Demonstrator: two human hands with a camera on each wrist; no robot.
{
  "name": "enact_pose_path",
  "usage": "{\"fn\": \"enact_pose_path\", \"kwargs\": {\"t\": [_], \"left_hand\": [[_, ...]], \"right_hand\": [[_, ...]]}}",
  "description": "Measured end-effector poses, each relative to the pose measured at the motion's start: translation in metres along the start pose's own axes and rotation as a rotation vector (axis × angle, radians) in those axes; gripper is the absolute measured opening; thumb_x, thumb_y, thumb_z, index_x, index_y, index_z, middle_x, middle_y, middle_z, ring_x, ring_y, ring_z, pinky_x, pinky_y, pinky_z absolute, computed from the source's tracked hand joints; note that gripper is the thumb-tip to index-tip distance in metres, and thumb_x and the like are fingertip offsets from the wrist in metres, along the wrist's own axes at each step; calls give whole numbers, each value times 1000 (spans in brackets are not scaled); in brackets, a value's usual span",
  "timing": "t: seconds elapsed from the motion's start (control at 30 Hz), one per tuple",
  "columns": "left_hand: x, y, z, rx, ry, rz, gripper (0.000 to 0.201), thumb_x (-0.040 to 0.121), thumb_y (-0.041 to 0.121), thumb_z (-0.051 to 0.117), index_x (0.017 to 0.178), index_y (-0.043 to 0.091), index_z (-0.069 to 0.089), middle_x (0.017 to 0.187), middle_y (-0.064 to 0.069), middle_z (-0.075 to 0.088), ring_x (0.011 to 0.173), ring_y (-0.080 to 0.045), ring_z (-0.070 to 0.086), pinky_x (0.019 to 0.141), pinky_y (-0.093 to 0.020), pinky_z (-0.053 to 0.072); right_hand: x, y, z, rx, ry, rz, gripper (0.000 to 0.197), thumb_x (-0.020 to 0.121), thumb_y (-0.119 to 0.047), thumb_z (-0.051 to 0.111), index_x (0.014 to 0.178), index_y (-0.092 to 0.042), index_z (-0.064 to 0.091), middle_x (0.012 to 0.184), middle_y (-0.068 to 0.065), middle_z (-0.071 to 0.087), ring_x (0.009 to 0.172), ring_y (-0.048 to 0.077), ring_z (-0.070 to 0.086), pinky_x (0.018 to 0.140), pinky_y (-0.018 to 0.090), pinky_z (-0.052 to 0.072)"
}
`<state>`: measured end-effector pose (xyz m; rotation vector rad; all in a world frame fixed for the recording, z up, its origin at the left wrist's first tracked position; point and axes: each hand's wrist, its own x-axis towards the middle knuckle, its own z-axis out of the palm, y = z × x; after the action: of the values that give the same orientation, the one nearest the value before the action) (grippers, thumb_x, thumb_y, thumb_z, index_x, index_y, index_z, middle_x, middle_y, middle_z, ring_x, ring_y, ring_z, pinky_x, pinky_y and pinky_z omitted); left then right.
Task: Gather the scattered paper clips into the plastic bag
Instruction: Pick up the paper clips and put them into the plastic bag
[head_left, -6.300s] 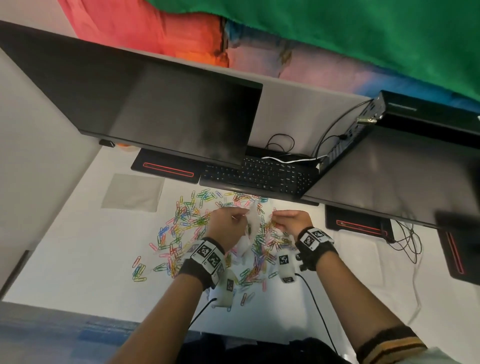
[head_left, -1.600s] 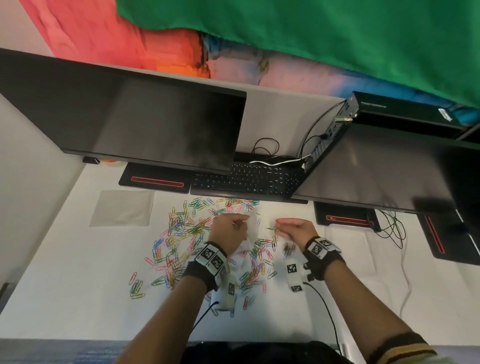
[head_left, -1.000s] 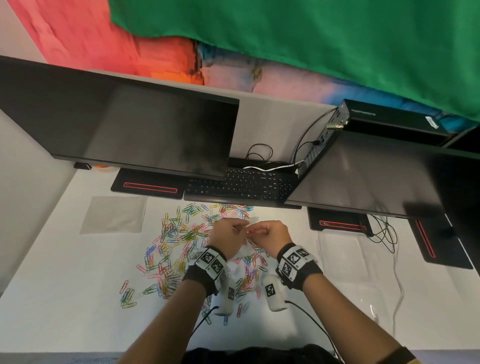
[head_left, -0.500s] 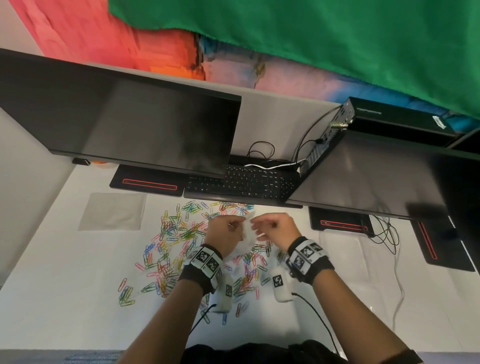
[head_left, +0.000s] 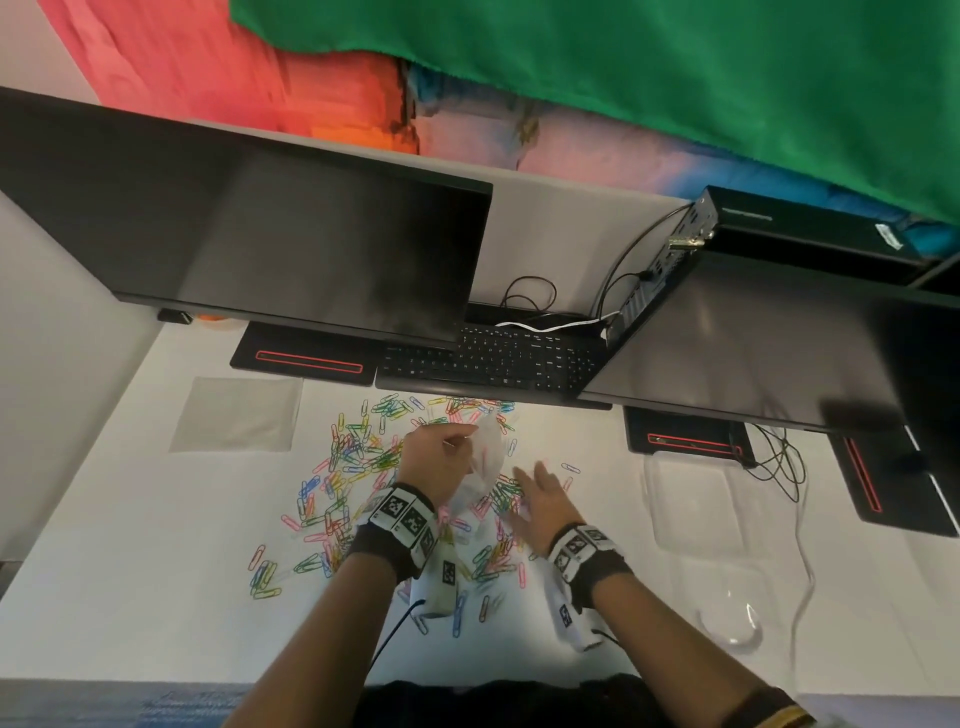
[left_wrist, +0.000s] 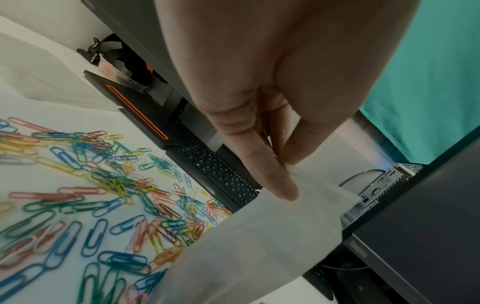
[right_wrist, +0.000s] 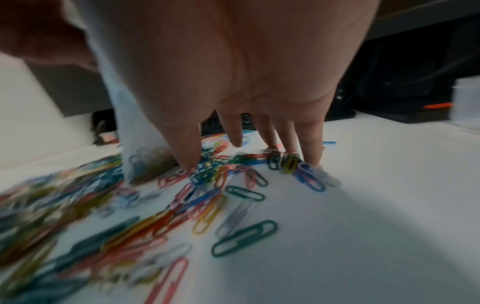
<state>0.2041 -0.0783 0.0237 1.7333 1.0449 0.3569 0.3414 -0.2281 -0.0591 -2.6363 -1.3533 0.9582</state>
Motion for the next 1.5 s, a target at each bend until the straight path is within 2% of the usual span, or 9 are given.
{"fn": "enact_pose_path", "kwargs": {"t": [0.17,0.3,0.43,0.53,0.6,0.73,1.03,1.27,1.5], "left_hand": [[-4,1,-2,4,-21,-4,27,90,8,56,107,14,75,99,-2,76,82,-15,73,79,-39,62],[-8,-3,-4,7,-34,-20,27,90,10,55,107,15,75,98,-2,76,82,-16,73,81,-38,61],[-11,-4,-4,2,-41,-10,25,88,9,55,97,13,77,86,-3,77,78,-21,73,78,-41,61],[-13,-4,-3,12,-46,-2,24,88,9,56,99,14,77,80,-2,76,75,-19,73,77,-40,61],[-14,-4,-1,4,-49,6,24,89,9,57,102,14,76,83,-3,77,73,-16,72,77,-39,62],[-16,3,5,23,-56,30,25,91,6,56,109,10,73,83,-6,76,69,-14,71,77,-32,61],[-12,7,16,14,-115,48,22,94,9,57,111,10,72,76,-2,74,63,-12,70,66,-24,60],[-13,10,19,23,-101,52,21,92,12,62,110,13,73,68,5,70,57,-6,66,60,-16,56],[-11,9,19,16,-106,101,20,93,9,60,107,13,74,83,-3,76,67,-16,72,71,-32,62]], "right_hand": [[5,-8,9,-186,182,-153,40,86,-6,57,125,-16,58,124,9,52,110,28,54,95,32,49],[4,4,-4,-92,235,-113,23,85,0,60,98,-10,75,103,7,66,91,23,64,86,23,52],[-5,19,-36,452,214,226,9,81,-14,73,88,-14,78,85,-1,75,77,9,70,68,15,53],[-15,28,-55,1197,99,406,24,80,-5,74,104,-2,72,100,8,74,75,3,71,57,10,53],[-23,27,-65,1622,52,455,30,84,-1,68,113,6,65,113,19,69,93,18,71,60,19,58],[-27,11,-83,1816,-70,328,45,80,-9,68,122,4,58,117,18,67,104,20,68,72,21,58],[-22,-46,-79,1400,-19,163,19,85,-1,67,104,2,71,105,15,73,100,23,70,100,37,50],[-23,-58,-77,845,158,94,26,77,-10,76,102,-18,76,94,2,76,85,10,69,85,26,56],[-22,-68,-81,562,247,-8,22,86,-13,67,108,-13,73,99,3,74,81,8,63,78,14,49]]}}
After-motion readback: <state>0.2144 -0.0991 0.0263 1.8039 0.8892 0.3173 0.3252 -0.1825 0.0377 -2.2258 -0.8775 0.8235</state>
